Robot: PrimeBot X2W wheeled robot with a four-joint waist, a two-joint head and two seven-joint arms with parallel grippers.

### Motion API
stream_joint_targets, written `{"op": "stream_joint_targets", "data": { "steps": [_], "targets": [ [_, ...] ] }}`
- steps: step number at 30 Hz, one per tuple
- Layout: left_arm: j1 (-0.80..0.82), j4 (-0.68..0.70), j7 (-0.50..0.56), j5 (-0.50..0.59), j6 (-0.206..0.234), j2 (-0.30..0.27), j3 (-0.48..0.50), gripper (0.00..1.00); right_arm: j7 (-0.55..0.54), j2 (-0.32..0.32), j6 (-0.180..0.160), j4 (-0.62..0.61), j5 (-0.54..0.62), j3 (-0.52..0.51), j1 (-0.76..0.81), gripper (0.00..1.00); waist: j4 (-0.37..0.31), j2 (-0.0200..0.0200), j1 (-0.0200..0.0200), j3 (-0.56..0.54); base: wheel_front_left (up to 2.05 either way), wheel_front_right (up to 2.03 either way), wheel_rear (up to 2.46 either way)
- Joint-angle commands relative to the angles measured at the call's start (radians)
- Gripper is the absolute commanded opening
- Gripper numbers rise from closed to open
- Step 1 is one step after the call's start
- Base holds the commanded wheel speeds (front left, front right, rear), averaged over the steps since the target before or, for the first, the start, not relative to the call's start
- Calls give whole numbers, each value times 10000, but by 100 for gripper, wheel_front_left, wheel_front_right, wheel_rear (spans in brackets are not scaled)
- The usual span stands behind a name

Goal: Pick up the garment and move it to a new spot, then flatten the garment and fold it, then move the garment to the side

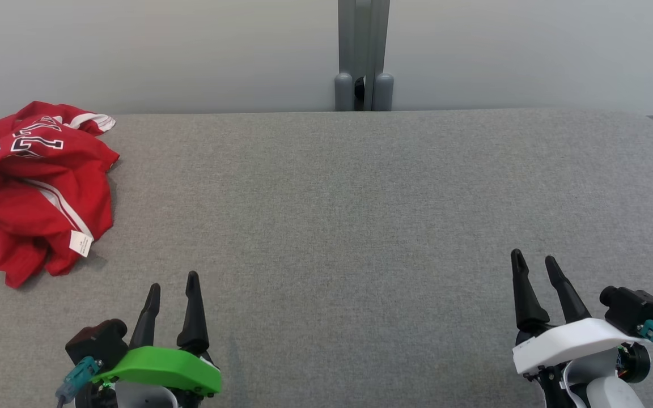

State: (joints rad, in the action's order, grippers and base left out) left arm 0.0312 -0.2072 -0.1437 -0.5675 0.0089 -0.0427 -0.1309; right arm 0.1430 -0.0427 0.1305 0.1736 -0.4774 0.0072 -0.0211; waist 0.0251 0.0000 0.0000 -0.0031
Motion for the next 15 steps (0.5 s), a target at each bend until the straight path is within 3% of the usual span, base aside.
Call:
{"op": "stream_joint_targets", "data": {
  "steps": [1, 15],
  "targets": [
    [22, 33, -105, 279, 53, -76, -54, 100, 125, -59, 1, -44, 316, 30, -17, 100, 5, 0, 0, -2, 0, 0, 0],
    [182, -332, -448, 1597, 192, -86, -394, 100, 458, -71, 2, 212, 1783, 198, -84, 100, 61, 0, 0, 9, 0, 0, 0]
  ]
}}
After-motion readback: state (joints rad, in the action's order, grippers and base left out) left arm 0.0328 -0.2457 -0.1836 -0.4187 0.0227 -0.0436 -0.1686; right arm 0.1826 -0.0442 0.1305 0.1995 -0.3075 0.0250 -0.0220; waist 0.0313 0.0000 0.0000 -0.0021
